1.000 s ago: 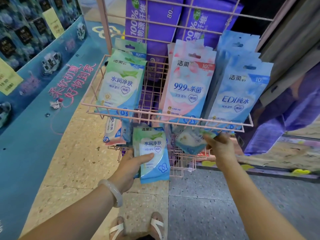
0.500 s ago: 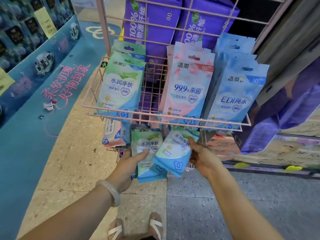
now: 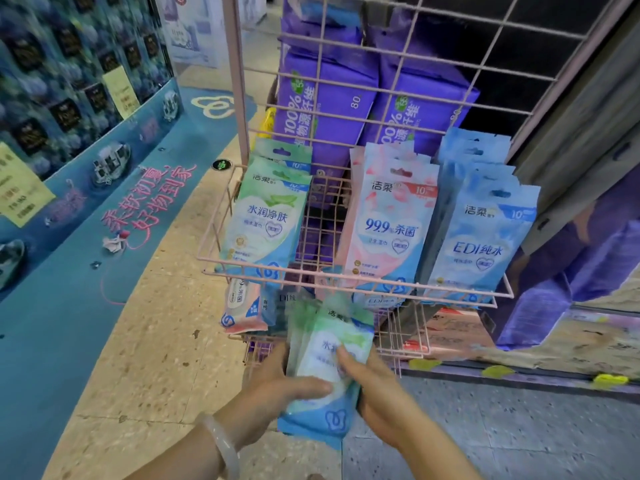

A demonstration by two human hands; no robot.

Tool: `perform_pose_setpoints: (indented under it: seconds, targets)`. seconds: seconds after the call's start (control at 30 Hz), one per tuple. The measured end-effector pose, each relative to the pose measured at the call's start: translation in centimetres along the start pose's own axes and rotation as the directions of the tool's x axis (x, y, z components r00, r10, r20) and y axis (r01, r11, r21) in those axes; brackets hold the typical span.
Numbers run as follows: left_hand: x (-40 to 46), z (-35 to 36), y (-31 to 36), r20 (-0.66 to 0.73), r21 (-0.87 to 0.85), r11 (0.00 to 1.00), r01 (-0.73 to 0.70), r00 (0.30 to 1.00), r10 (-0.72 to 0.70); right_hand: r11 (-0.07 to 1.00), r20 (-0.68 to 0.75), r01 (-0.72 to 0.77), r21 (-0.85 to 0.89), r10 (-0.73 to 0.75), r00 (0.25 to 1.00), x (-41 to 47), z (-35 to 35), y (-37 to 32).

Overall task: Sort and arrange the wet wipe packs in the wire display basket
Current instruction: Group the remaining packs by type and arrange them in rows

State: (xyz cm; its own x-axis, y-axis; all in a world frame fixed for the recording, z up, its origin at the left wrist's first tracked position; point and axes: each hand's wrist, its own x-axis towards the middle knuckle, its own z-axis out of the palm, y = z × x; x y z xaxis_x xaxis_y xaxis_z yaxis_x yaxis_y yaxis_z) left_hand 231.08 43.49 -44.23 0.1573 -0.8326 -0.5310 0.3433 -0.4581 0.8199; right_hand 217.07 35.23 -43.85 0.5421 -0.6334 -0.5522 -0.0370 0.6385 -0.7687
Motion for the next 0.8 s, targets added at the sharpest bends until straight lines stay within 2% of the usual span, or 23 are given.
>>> perform_pose_setpoints:
  seconds: [0.03, 0.1, 0.13, 0.17, 0.2, 0.23, 0.27, 0.3, 0.33, 0.37, 0.4, 0.47, 0.53, 0.57, 0.7, 0.8]
  targets:
    - [-0.9, -0.3, 0.2, 0.025, 0.078, 0.997, -0.030, 0.999, 0.029, 0.999, 0.127, 0.000, 0.041, -0.005, 0.992, -1.5, -0.4, -0.4]
    - [-2.7, -0.7, 0.7, 0.047, 0.325, 0.940, -0.109, 0.994, 0.099, 0.999, 0.246, 0.050, 0.000, -0.048, 0.968, -3.3, 0.4, -0.8]
    - [-3.7, -0.9, 1.0, 0.046, 0.426, 0.893, -0.145, 0.989, 0.139, 0.991, 0.271, 0.129, -0.027, -0.117, 0.955, -4.2, 1.1, -1.0]
    - [-4.7, -1.1, 1.7, 0.052, 0.457, 0.871, -0.178, 0.983, 0.174, 0.919, 0.141, 0.318, -0.232, -0.291, 0.946, -5.5, 1.3, -0.5]
    - [-5.6, -1.3, 2.6, 0.073, 0.434, 0.872, -0.226, 0.974, 0.215, 0.829, 0.127, 0.382, -0.409, -0.362, 0.923, -6.2, 2.1, -0.9]
    - [-6.5, -1.4, 3.9, 0.114, 0.387, 0.872, -0.298, 0.954, 0.276, 0.849, 0.150, 0.417, -0.324, -0.389, 0.909, -7.6, 2.9, -2.6]
    - [-7.4, -1.4, 5.6, 0.158, 0.319, 0.862, -0.393, 0.919, 0.361, 0.812, 0.188, 0.443, -0.381, -0.401, 0.897, -8.2, 3.8, -4.7]
    - [-8.2, -1.4, 7.6, 0.174, 0.260, 0.839, -0.478, 0.878, 0.446, 0.794, 0.253, 0.503, -0.341, -0.438, 0.863, -7.9, 5.4, -5.6]
    - [-8.6, -1.5, 9.7, 0.153, 0.229, 0.802, -0.552, 0.834, 0.530, 0.825, 0.345, 0.506, -0.253, -0.412, 0.843, -7.8, 7.0, -7.9]
    - [-8.9, -1.5, 12.0, 0.108, 0.219, 0.759, -0.613, 0.788, 0.606, 0.803, 0.303, 0.558, -0.211, -0.489, 0.818, -8.0, 7.4, -9.6]
    - [-8.9, -1.6, 14.1, 0.060, 0.220, 0.713, -0.666, 0.739, 0.671, 0.762, 0.325, 0.630, -0.154, -0.563, 0.760, -7.4, 8.8, -11.9]
    - [-8.1, -2.4, 17.5, -0.015, 0.228, 0.661, -0.715, 0.676, 0.737, 0.743, 0.289, 0.667, -0.063, -0.626, 0.724, -6.0, 11.6, -14.8]
    - [-6.6, -3.4, 19.8, -0.084, 0.236, 0.683, -0.691, 0.686, 0.723, 0.751, 0.210, 0.659, -0.022, -0.641, 0.738, -3.6, 13.7, -15.8]
    - [-5.8, -3.9, 20.5, -0.109, 0.251, 0.716, -0.652, 0.716, 0.690, 0.763, 0.172, 0.646, -0.033, -0.632, 0.756, -2.0, 14.1, -16.0]
    - [-2.8, -5.7, 20.6, -0.061, 0.390, 0.833, -0.393, 0.892, 0.449, 0.851, 0.036, 0.478, -0.217, -0.483, 0.875, 1.2, 14.3, -15.0]
    - [-1.4, -6.3, 20.6, -0.050, 0.350, 0.863, -0.364, 0.913, 0.406, 0.863, 0.004, 0.424, -0.273, -0.440, 0.898, 2.2, 13.6, -14.4]
